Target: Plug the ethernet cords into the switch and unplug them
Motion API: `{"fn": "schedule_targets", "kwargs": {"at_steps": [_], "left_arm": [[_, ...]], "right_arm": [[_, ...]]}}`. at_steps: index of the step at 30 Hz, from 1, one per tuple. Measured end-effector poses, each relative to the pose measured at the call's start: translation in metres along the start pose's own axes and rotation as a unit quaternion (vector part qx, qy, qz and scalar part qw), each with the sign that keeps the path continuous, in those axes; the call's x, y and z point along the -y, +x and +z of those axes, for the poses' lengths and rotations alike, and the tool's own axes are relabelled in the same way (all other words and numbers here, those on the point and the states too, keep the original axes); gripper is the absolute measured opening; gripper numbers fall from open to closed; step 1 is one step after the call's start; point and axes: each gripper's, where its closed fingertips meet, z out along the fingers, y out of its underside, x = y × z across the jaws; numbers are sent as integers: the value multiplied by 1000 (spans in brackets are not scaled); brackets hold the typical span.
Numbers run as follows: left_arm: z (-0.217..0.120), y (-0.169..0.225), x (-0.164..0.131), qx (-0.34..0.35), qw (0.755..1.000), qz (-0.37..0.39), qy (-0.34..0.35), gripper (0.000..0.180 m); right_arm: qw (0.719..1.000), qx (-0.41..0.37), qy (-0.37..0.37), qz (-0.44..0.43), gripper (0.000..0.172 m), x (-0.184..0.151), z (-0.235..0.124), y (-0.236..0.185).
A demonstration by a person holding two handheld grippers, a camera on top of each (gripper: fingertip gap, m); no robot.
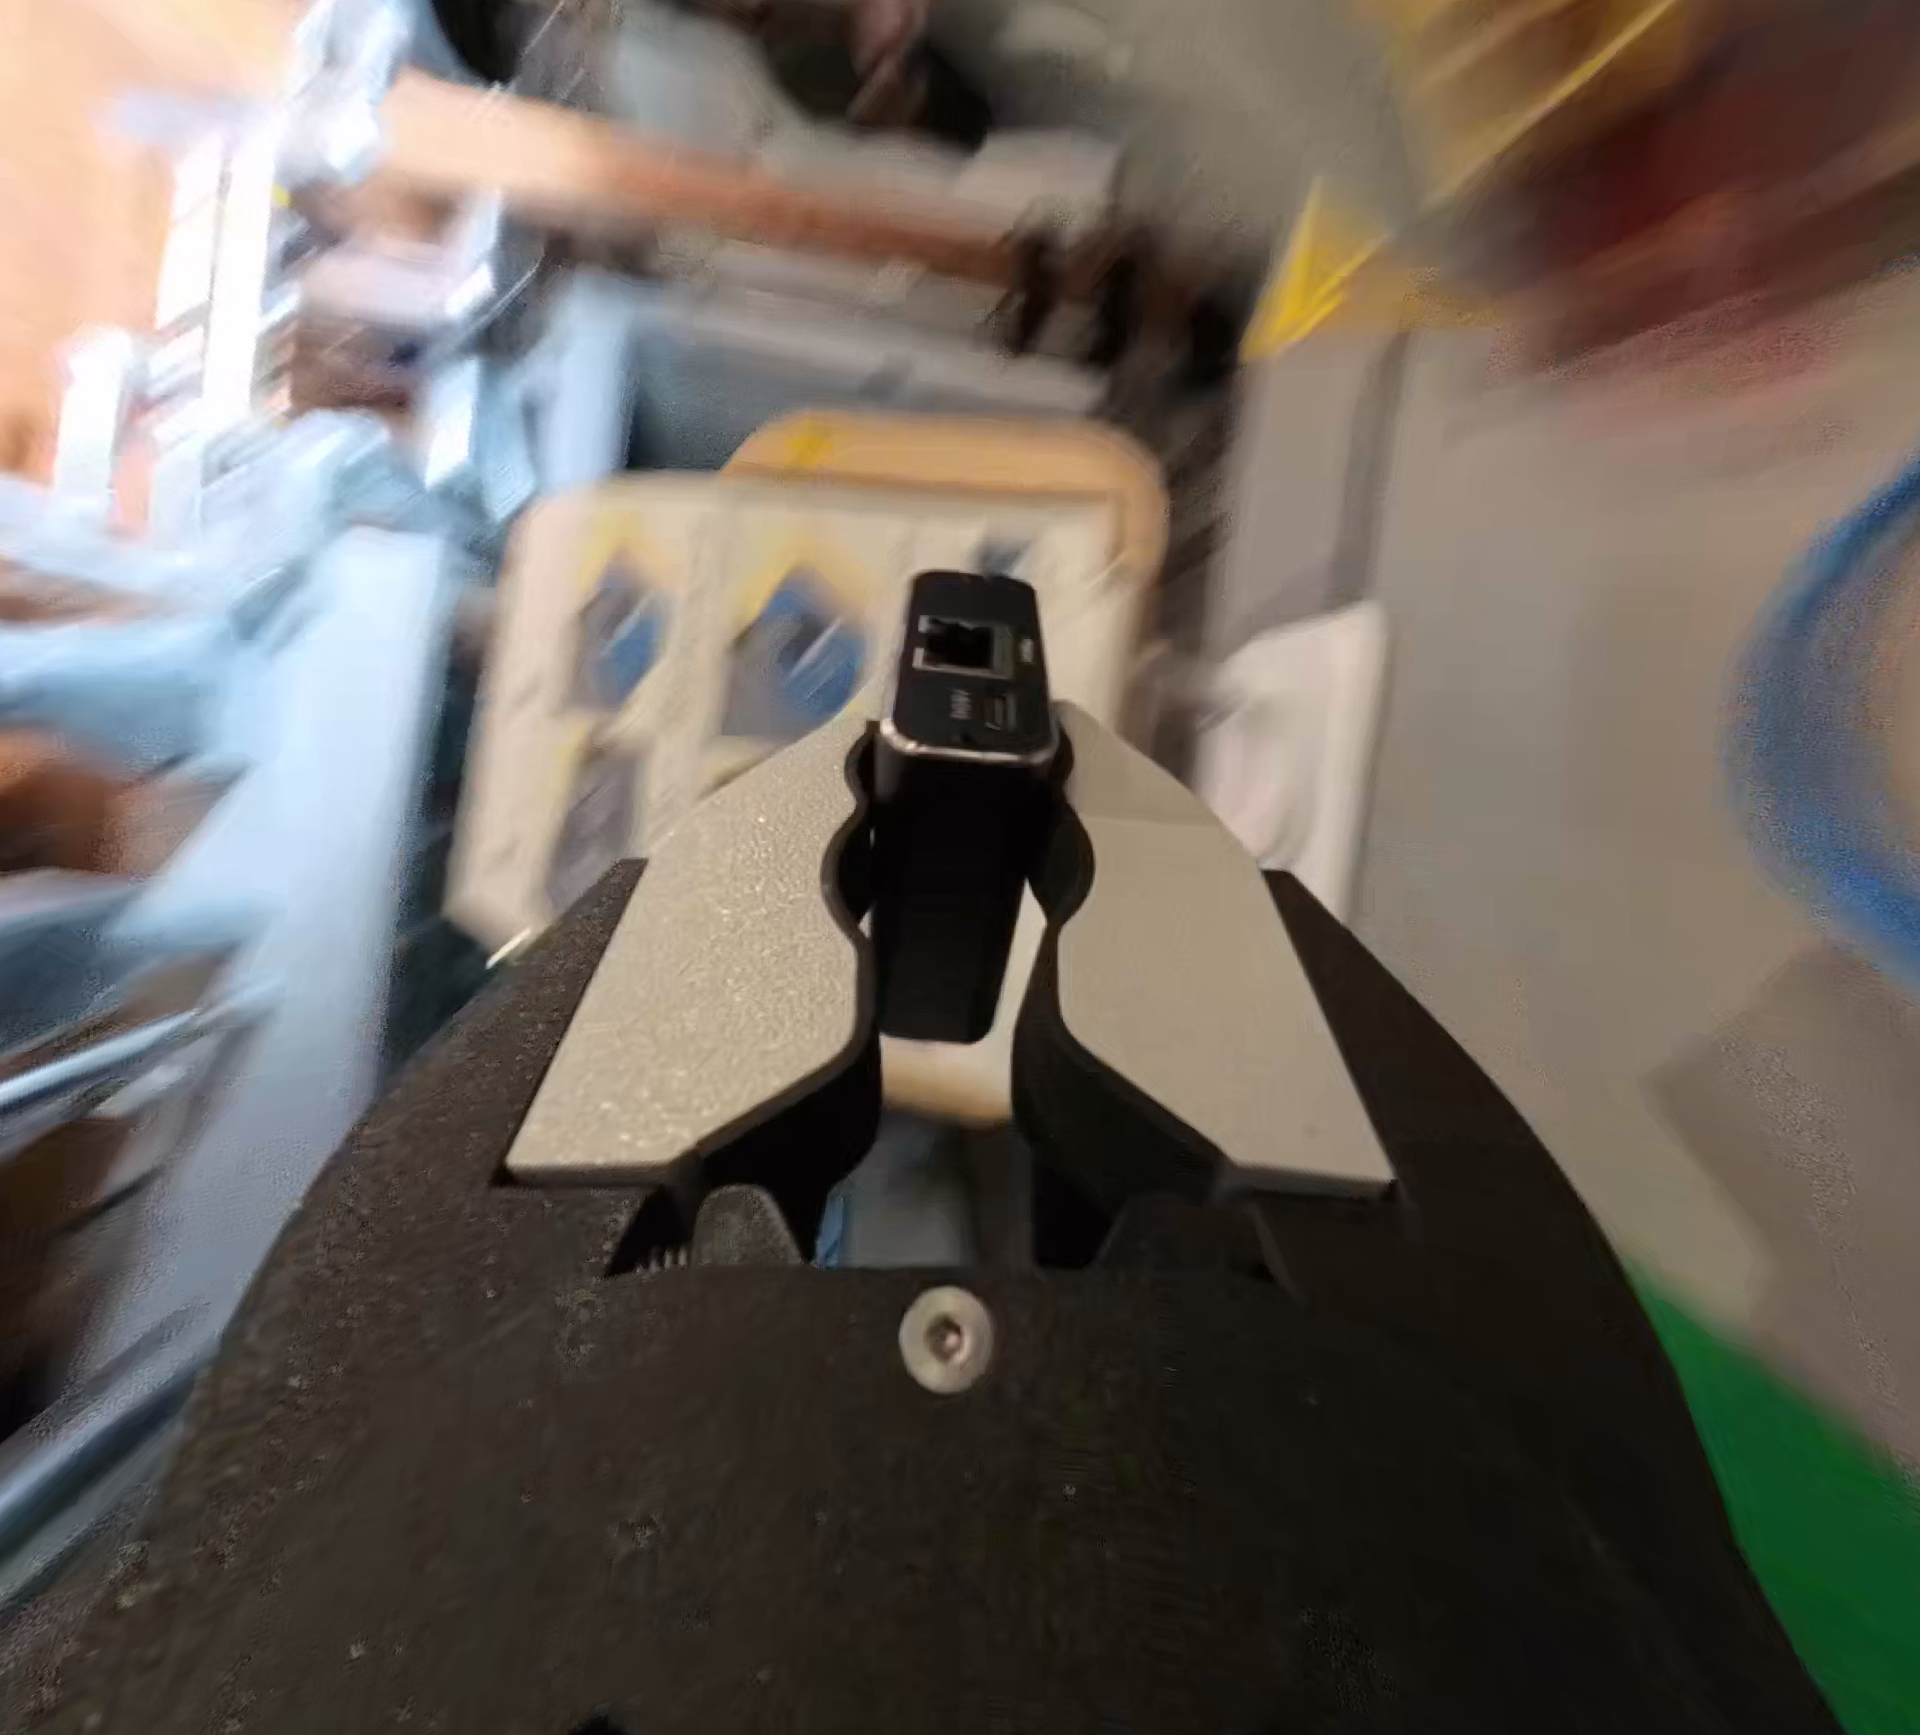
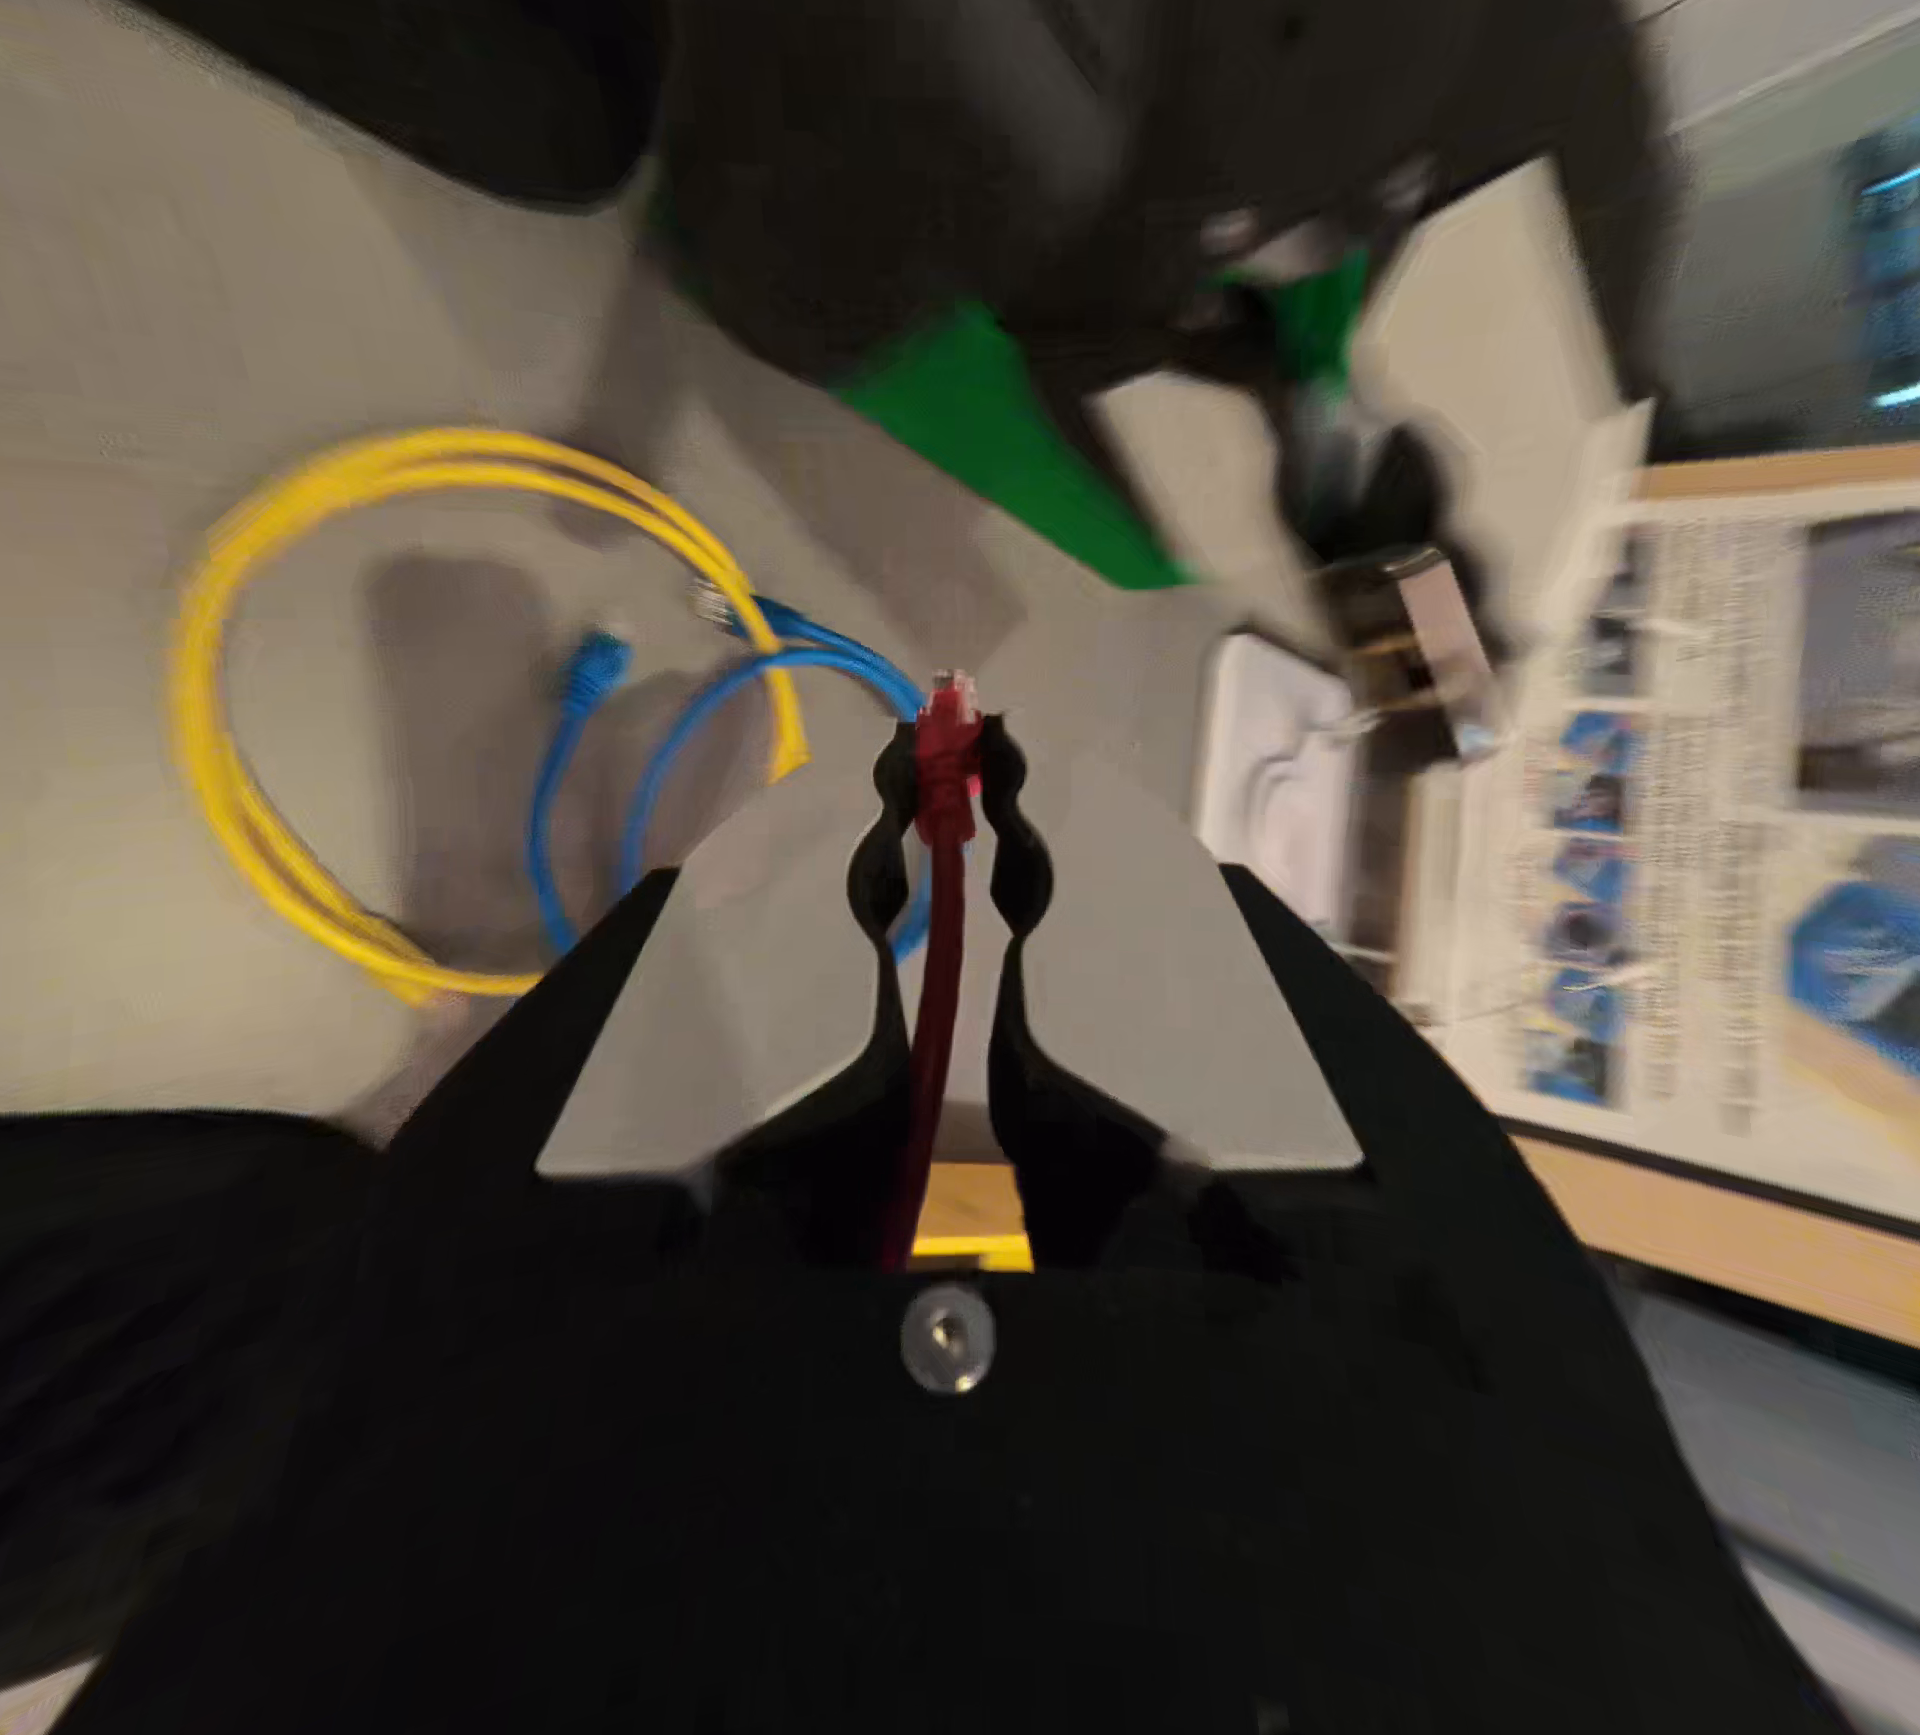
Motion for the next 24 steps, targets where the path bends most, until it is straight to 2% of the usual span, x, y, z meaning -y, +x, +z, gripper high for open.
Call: {"fn": "schedule_targets", "kwargs": {"at_steps": [1, 2, 3, 4, 6, 8, 10, 13, 15, 18, 21, 24], "left_arm": [[-1, -16, -22, 26, 999, 9, -37, 26], [-8, -25, -30, 13, 999, -31, -23, 26], [-18, -29, -28, -15, 997, -75, 10, 26], [-27, -35, -27, -20, 996, -87, 21, 26], [-34, -48, -34, 8, 998, -66, 2, 26], [-36, -47, -29, -10, 995, -95, 20, 26], [-36, -46, -20, -19, 991, -123, 43, 26], [-33, -40, -12, -33, 991, -123, 35, 26], [-34, -35, -2, -44, 991, -118, 46, 26], [-34, -30, 4, -54, 991, -115, 47, 26], [-34, -27, 8, -64, 990, -119, 50, 26], [-32, -23, 11, -76, 989, -120, 48, 26]], "right_arm": [[999, -32, -29, 3, 13, -5, 4, 10], [994, -94, -48, -29, 14, -9, 4, 26], [993, -113, -23, -39, 14, -2, 0, 31], [993, -114, 11, -17, 14, 7, -6, 34], [989, -134, 58, 17, 14, 15, -27, 45], [975, -196, 96, 37, 14, 14, -56, 65], [954, -271, 113, 66, 14, 0, -92, 86], [953, -269, 110, 83, 14, -37, -116, 85], [961, -256, 63, 87, 14, -71, -116, 76], [972, -216, -17, 89, 14, -122, -98, 50], [983, -128, -75, 105, 15, -168, -65, 9], [986, -65, -78, 129, 15, -191, -40, -17]]}}
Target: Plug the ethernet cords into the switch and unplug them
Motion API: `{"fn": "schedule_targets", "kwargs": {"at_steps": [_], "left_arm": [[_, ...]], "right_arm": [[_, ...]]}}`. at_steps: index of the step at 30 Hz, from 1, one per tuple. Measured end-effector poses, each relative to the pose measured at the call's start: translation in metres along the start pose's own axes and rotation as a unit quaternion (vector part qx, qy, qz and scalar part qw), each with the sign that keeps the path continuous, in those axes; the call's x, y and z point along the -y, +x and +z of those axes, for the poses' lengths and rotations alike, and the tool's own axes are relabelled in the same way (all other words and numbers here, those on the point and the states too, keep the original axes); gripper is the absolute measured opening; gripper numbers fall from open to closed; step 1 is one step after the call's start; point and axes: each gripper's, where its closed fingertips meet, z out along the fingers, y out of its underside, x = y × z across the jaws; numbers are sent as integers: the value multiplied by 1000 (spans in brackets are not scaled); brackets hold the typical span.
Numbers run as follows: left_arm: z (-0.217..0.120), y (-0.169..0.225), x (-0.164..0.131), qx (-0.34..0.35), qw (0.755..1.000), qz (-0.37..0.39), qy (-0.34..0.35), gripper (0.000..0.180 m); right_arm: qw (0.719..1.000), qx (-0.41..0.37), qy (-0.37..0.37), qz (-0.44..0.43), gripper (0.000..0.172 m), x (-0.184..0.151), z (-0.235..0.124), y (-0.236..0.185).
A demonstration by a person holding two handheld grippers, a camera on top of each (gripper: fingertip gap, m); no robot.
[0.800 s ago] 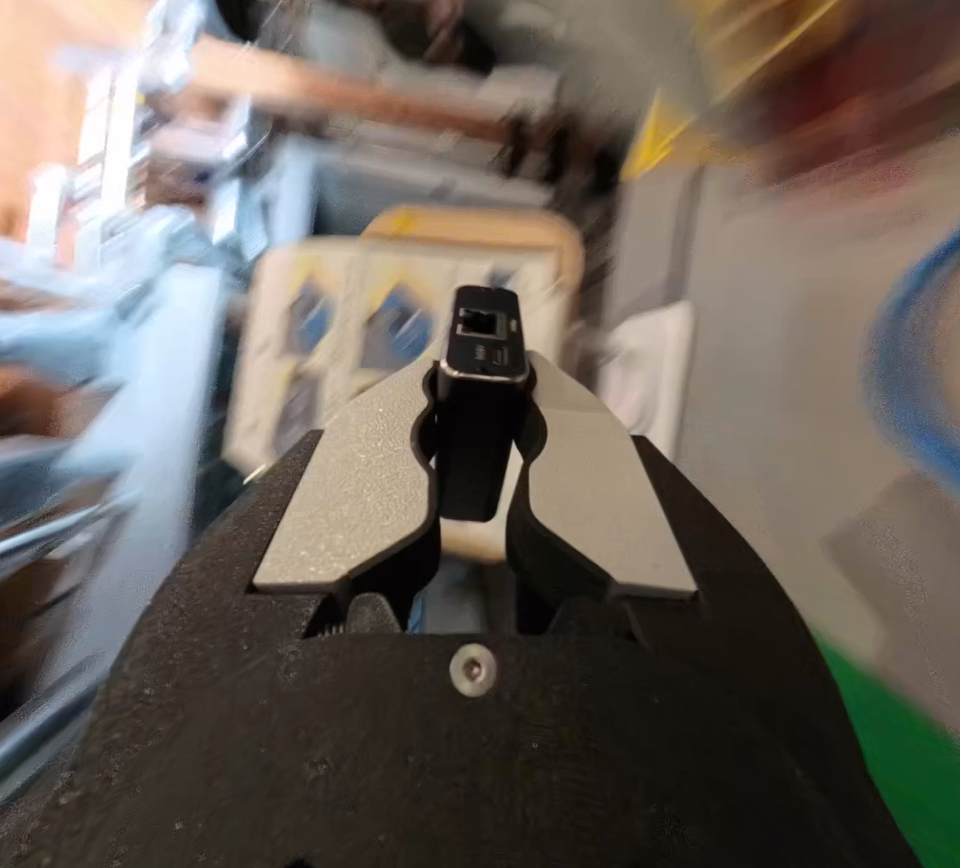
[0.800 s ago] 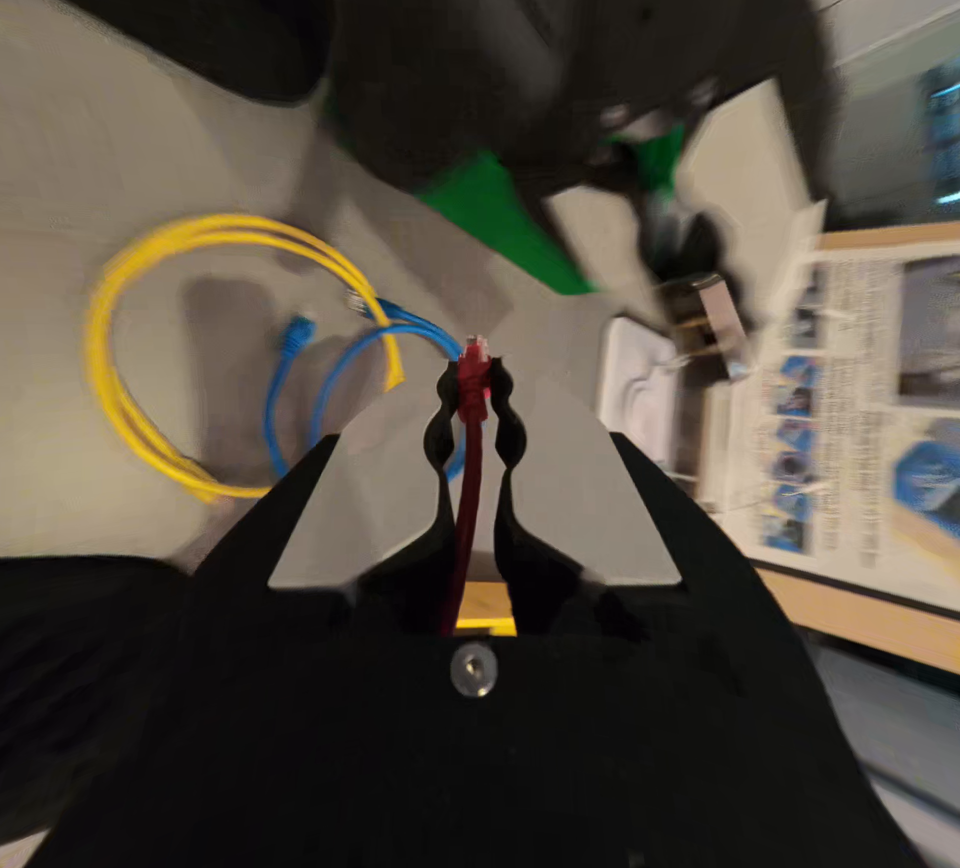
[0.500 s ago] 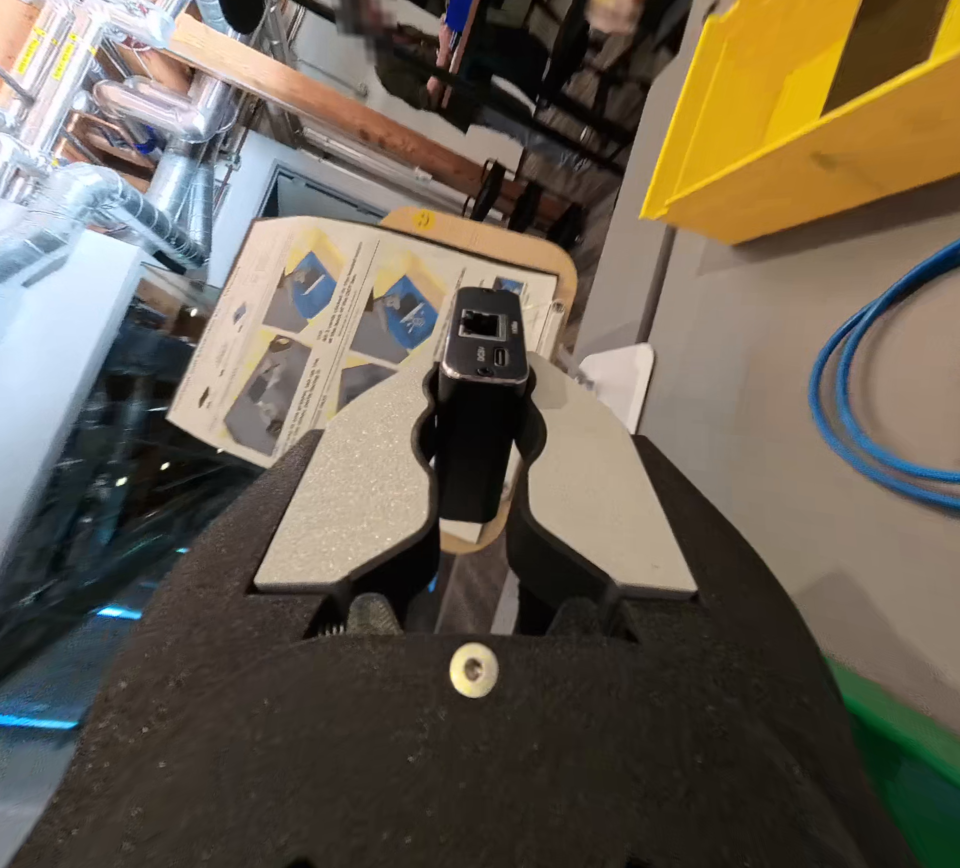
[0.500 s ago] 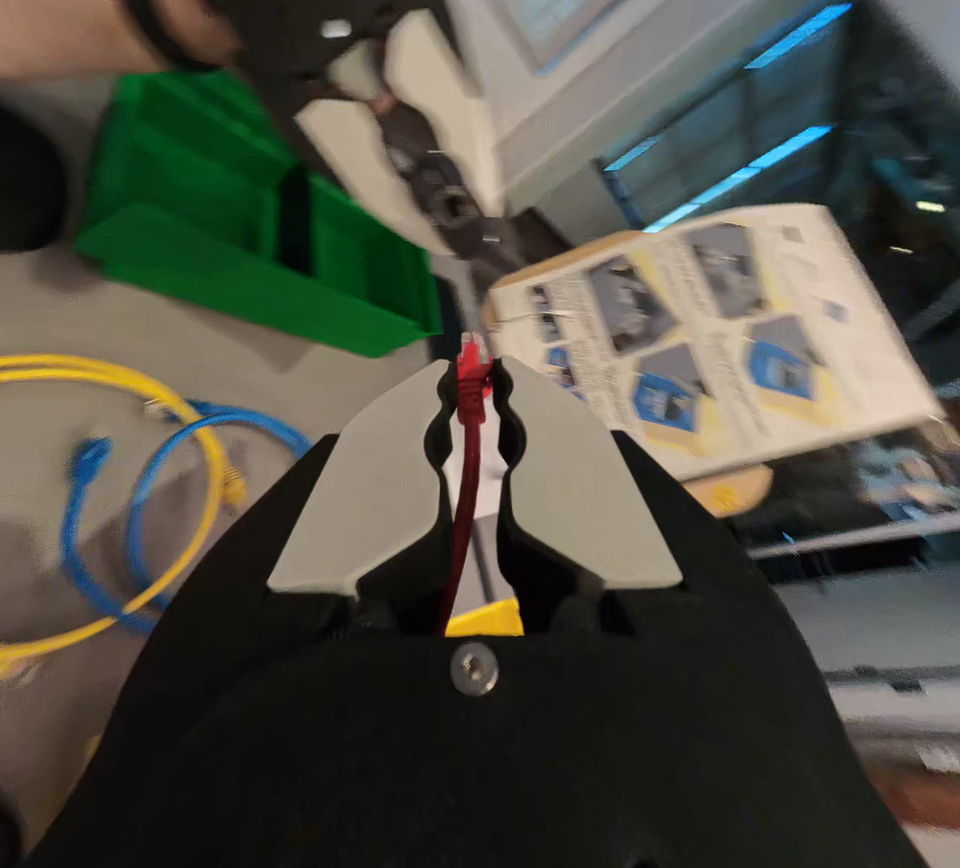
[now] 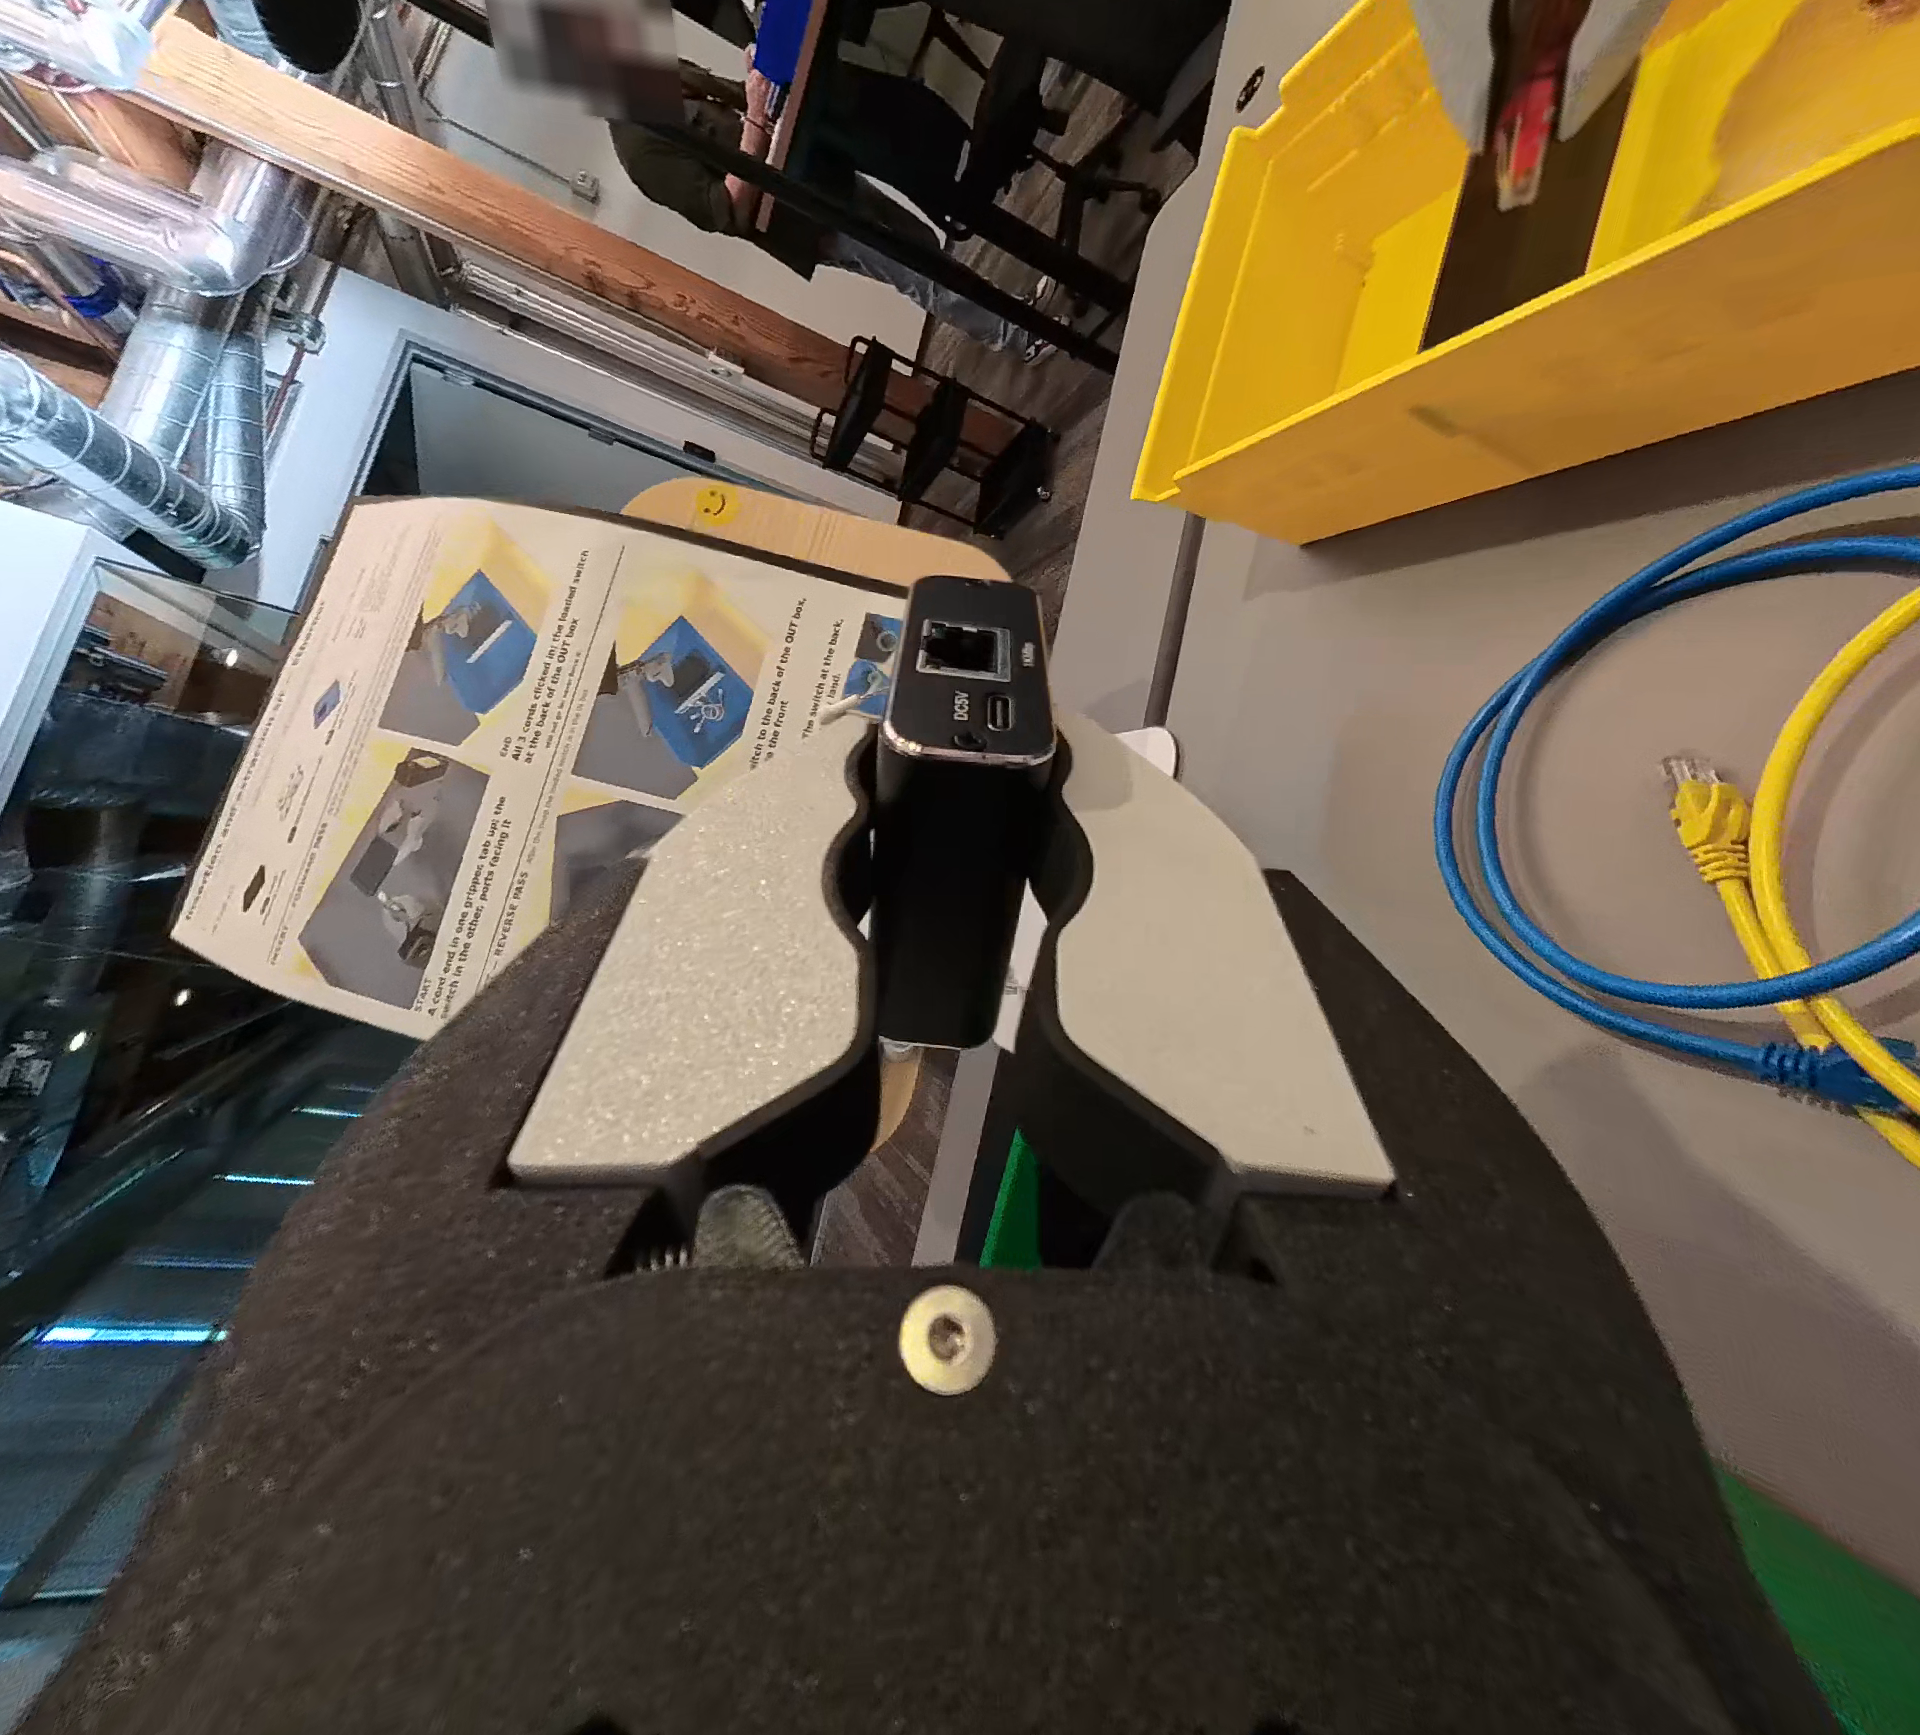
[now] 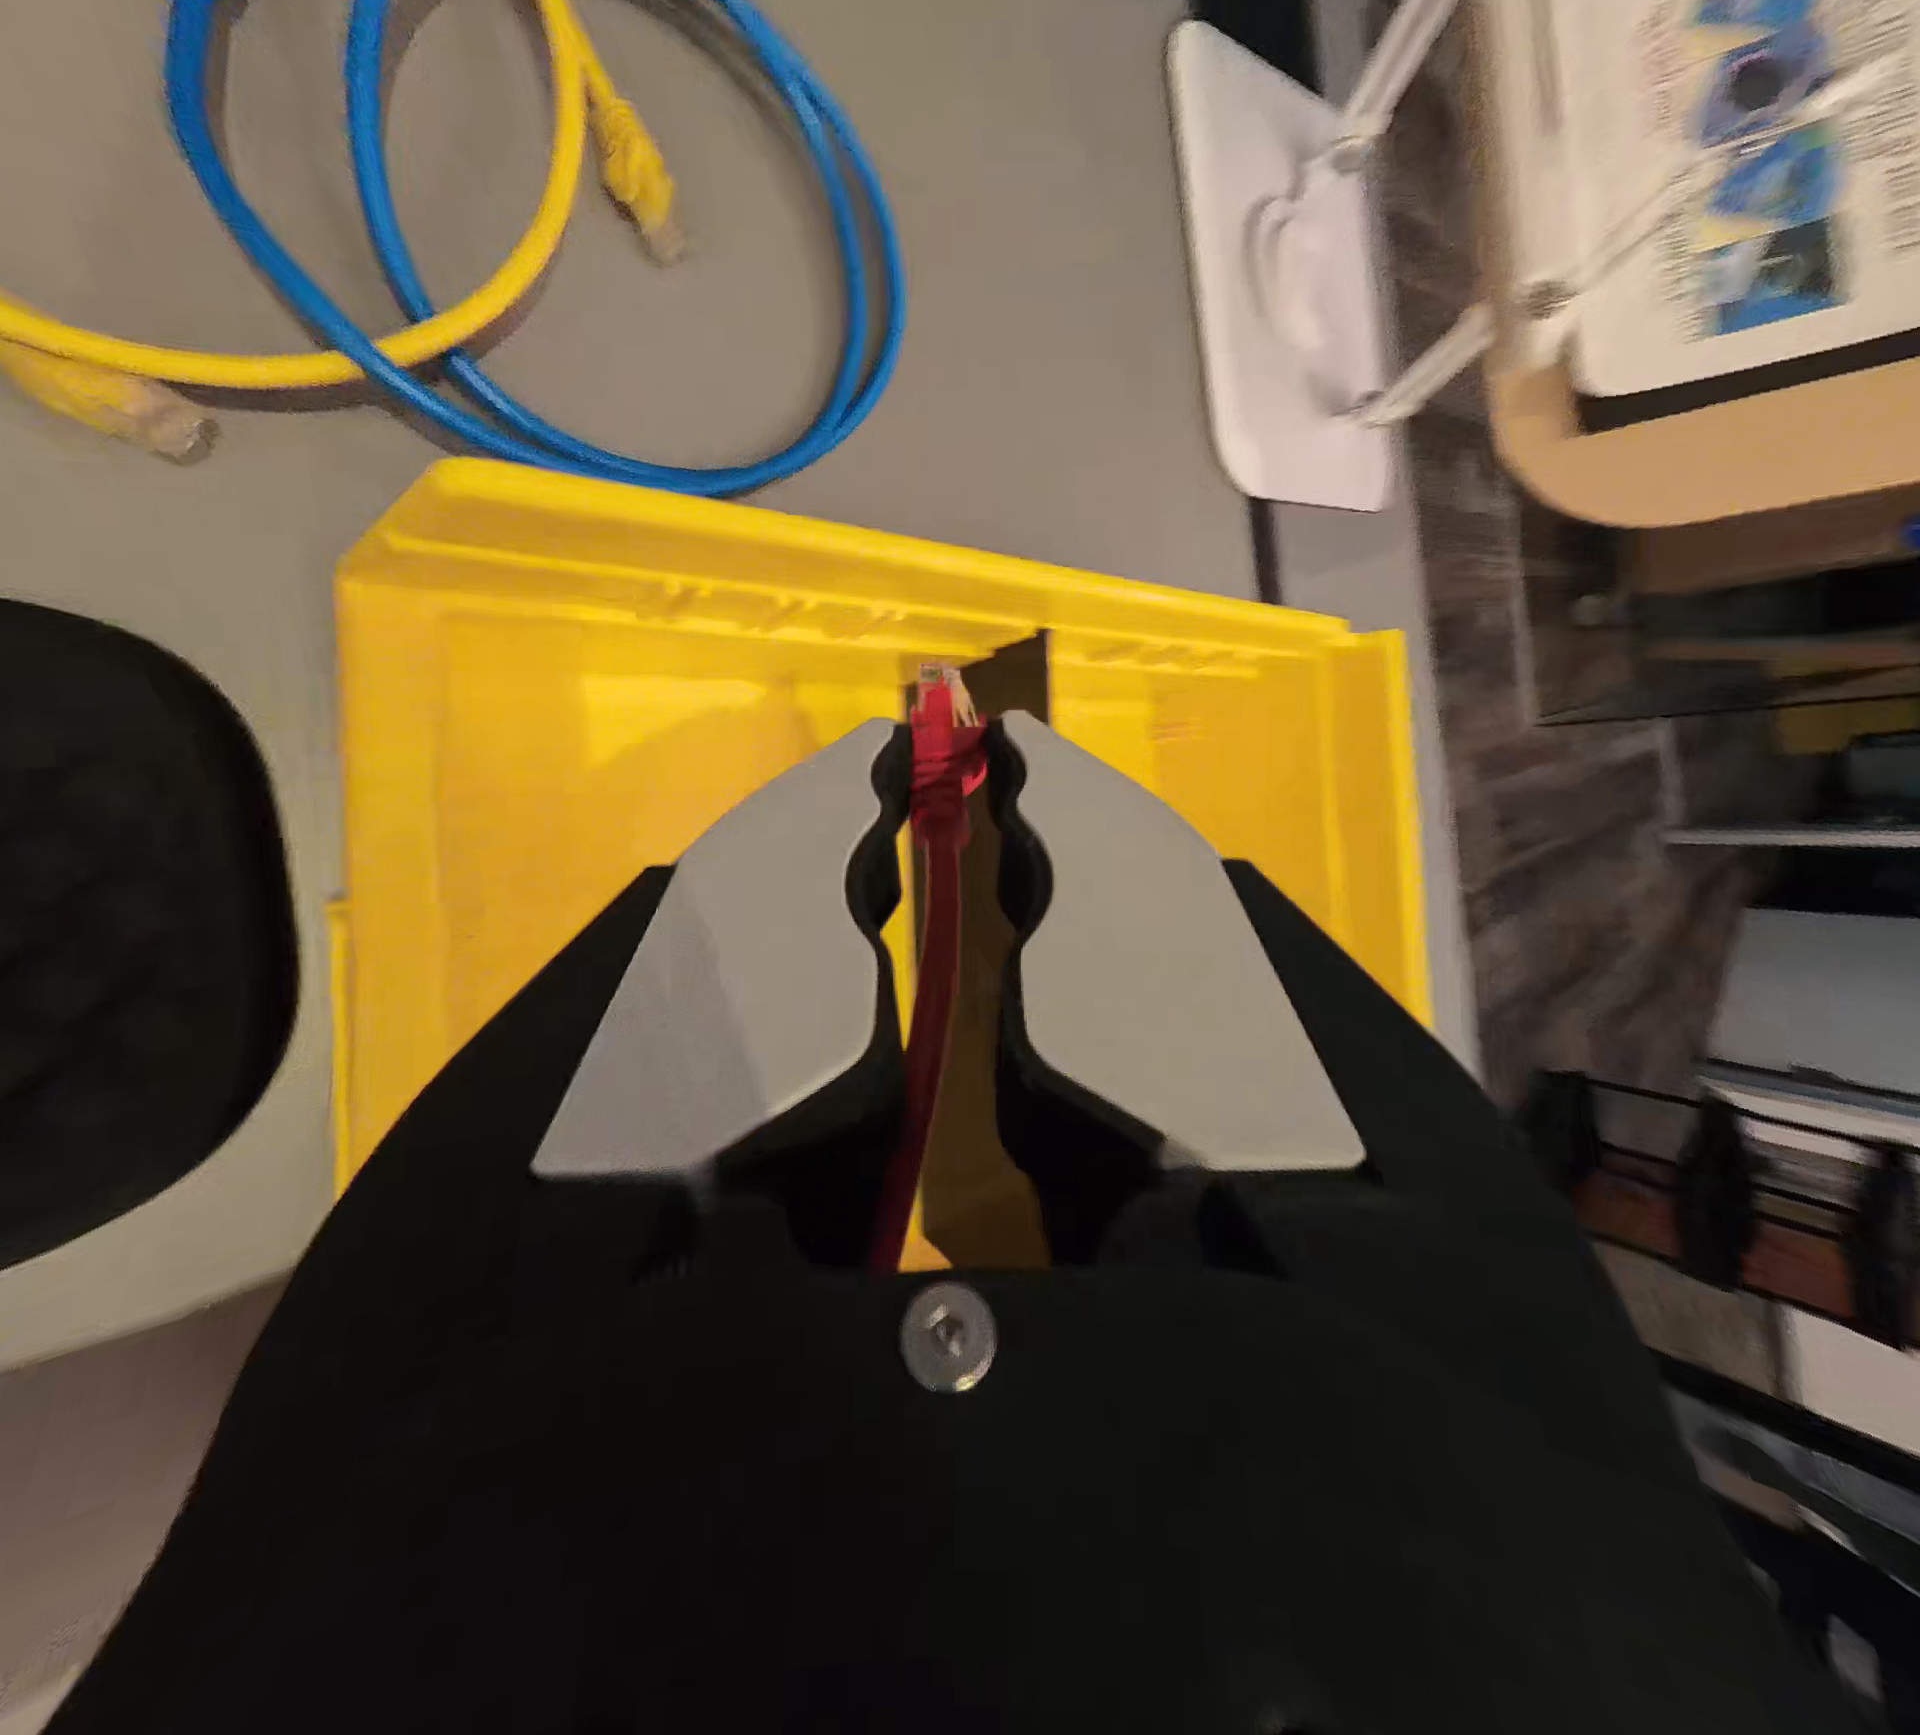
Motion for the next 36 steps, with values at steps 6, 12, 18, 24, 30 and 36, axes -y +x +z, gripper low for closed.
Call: {"fn": "schedule_targets", "kwargs": {"at_steps": [6, 12, 18, 24, 30, 36], "left_arm": [[7, 16, 8, -22, 1000, 16, 1, 26], [9, 22, 9, -34, 999, 20, -4, 26], [12, 26, 5, -43, 999, 25, -15, 26], [11, 30, 5, -54, 998, 27, -16, 26], [10, 29, 13, -47, 999, 27, -3, 26], [8, 30, 16, -47, 998, 29, -2, 26]], "right_arm": [[997, 63, 19, 50, 16, -10, 16, 8], [996, 76, -21, 40, 20, -10, 9, 13], [982, 152, -56, 98, 30, -15, 2, -22], [979, 157, -66, 116, 31, -23, -19, -55], [975, 155, 15, 159, 31, -8, -54, -75], [971, 157, -107, 145, 10, -62, -58, -98]]}}
